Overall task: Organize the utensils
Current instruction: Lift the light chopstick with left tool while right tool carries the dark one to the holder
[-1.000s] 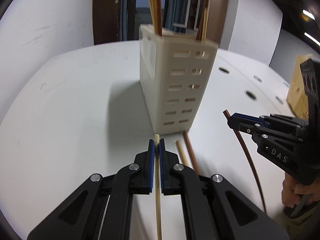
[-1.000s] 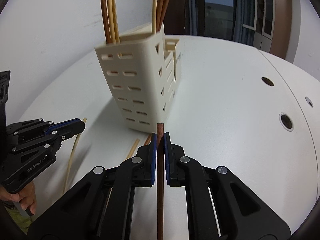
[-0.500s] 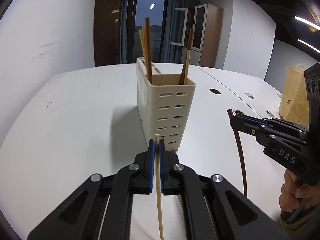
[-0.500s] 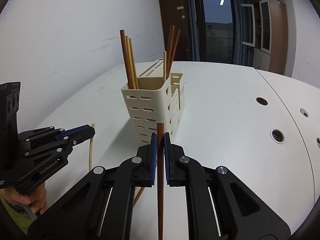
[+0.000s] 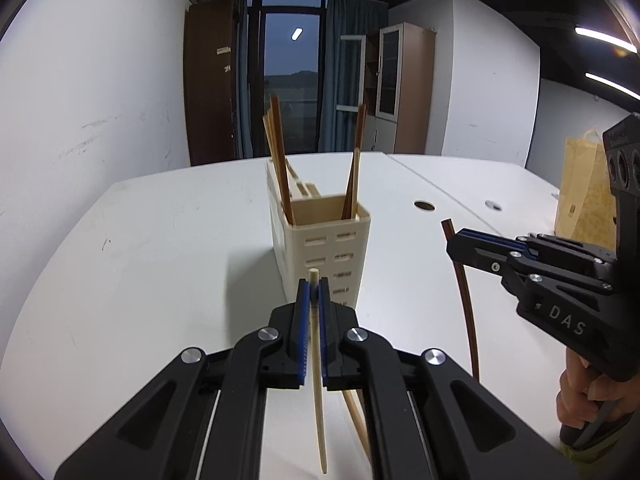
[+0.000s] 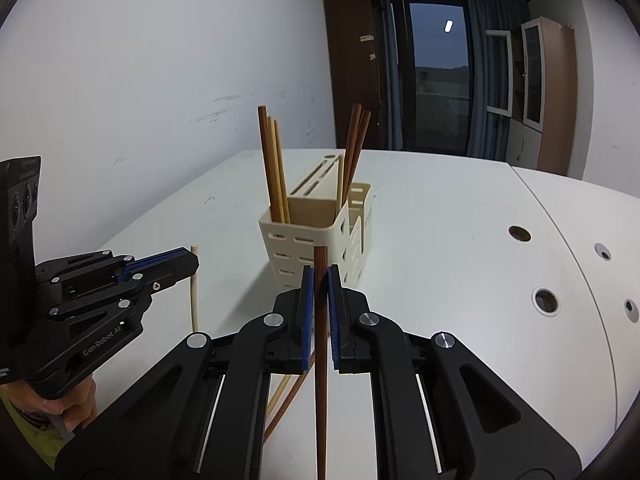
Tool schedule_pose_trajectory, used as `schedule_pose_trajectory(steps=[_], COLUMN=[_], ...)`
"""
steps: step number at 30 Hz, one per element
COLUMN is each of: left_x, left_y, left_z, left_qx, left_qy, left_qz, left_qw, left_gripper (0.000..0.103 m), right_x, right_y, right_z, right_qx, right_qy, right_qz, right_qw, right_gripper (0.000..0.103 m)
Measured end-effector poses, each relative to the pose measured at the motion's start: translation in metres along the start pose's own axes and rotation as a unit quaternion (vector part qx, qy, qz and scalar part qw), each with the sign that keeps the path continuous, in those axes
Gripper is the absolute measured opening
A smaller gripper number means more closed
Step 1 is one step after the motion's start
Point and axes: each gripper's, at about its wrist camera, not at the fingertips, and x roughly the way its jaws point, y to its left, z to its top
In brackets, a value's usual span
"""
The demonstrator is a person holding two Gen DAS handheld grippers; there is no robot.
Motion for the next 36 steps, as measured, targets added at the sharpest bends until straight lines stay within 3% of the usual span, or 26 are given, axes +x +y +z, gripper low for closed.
schedule_pose_trajectory(steps=[11,17,27,36], left_x=[-0.012,-0.016,-0.008,-0.011], left_y=[-0.004,-0.003,0.001,0.009], left_z=[0.041,0.063,0.072,0.08], left_qx=[0.017,0.014,0.012,-0.015], left_qy=[-0.038,-0.064,-0.079,-0.111], left_qz=[0.005,0.002,-0.001,-0.012], left_qw=[0.9991,0.9978,0.9968,0.9936], left_gripper=[0.004,0.004,0.004,0.004], right_x=[-0.007,-0.009,0.006,-0.002], right_y=[0.003,0.0,0.001,-0.003], right_z=[0.04,0.06,0.071,0.083], right_qx=[-0.017,-0.007,-0.013,-0.011], right_qy=[-0.038,-0.076,-0.107,-0.165], right_qz=[-0.002,0.027,0.035,0.044], right_qw=[0.999,0.997,0.993,0.985], right_gripper=[0.006,0.006,0.006,0.006])
